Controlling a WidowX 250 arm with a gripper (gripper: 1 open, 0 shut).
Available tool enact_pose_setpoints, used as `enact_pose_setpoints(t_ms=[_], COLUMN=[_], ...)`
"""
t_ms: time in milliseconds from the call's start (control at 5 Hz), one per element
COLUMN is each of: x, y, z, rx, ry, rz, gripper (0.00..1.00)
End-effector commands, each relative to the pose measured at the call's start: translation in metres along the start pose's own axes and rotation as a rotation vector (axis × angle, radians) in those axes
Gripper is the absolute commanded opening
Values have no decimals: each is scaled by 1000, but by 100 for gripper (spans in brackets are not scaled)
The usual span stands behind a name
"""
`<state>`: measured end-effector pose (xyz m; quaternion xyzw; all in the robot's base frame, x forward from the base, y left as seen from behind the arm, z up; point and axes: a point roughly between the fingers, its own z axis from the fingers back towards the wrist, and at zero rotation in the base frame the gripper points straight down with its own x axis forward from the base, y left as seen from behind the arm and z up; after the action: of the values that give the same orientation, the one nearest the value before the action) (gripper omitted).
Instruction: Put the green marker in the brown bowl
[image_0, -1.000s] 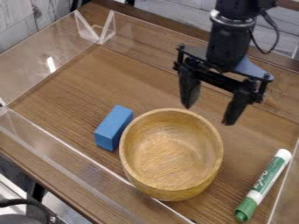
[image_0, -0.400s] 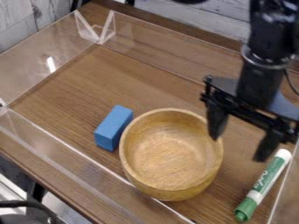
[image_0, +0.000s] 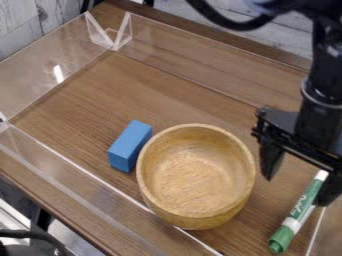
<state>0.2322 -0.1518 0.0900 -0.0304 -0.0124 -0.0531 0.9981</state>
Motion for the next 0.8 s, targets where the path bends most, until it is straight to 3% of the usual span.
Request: enact_pose_setpoints(t_ms=[0,600], x=[8,16], y=[-3,-2], z=[1,-19], rx=[-14,4], ry=[-52,-94], rz=[-8,-30], gripper=[100,100])
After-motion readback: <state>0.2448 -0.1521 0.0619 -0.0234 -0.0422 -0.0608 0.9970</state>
